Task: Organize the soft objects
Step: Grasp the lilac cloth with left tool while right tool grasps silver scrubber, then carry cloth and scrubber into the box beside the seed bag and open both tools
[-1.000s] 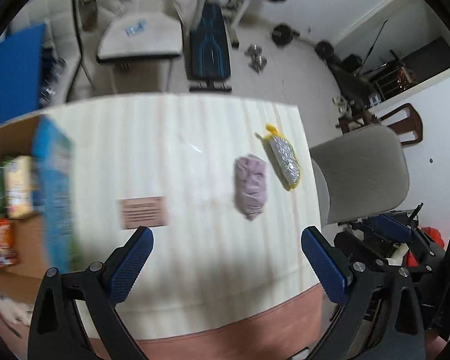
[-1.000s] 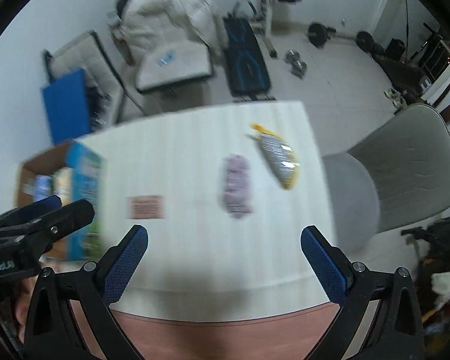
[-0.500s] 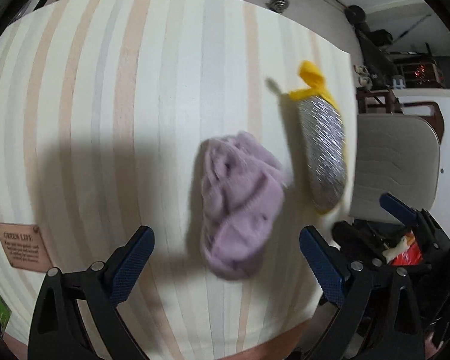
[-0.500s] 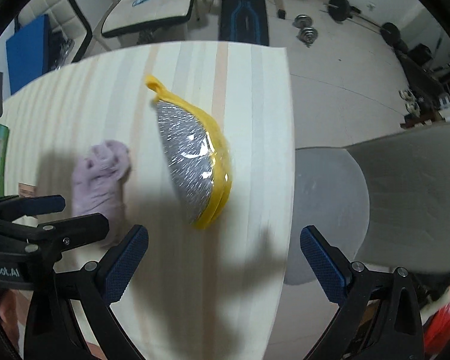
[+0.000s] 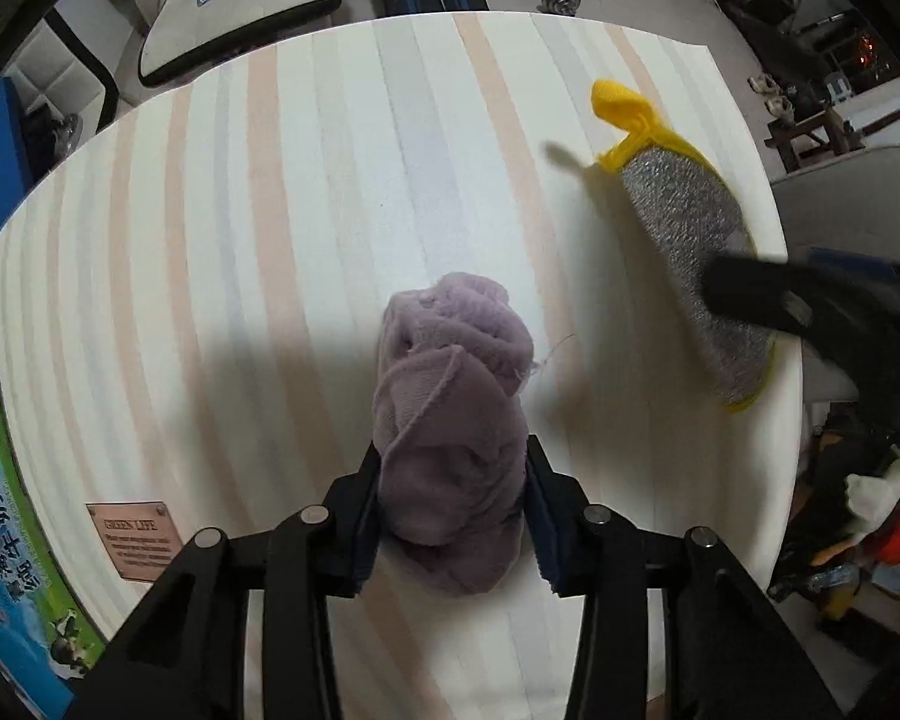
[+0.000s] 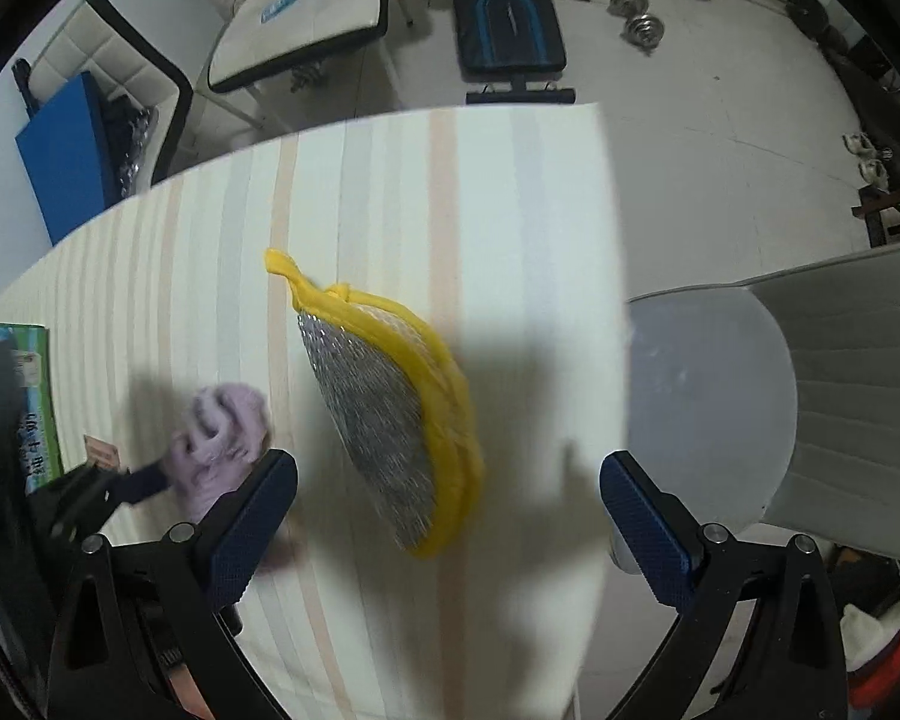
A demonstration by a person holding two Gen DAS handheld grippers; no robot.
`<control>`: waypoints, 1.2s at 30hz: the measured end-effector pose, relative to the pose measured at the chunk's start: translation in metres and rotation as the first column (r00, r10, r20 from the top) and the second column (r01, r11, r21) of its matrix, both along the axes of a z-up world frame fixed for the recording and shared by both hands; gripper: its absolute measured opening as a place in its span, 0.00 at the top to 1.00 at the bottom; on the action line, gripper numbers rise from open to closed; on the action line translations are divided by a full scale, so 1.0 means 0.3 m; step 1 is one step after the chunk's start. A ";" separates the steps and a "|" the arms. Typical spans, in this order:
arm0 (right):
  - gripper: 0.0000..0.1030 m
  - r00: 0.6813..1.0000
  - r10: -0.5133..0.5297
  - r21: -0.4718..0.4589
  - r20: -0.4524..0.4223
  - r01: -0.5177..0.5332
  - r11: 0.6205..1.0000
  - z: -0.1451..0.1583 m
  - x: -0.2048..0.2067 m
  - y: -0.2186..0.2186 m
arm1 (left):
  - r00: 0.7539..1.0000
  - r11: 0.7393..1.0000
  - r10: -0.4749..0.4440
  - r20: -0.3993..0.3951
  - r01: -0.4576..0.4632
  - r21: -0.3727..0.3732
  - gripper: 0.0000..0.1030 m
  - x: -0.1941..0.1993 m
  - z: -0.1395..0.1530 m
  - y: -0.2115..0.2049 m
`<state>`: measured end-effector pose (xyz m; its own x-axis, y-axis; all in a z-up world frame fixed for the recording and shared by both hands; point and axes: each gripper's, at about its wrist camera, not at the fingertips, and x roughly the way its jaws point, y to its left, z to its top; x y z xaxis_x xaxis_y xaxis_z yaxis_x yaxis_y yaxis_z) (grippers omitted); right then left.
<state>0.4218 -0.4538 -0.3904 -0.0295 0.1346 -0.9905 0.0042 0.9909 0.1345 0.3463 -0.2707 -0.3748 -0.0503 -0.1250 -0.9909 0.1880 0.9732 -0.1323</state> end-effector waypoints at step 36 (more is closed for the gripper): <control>0.47 0.988 -0.049 0.352 0.148 -0.006 0.936 0.525 -0.616 1.407 | 0.925 0.931 0.361 0.120 -0.350 -0.106 0.64 -0.351 0.571 1.414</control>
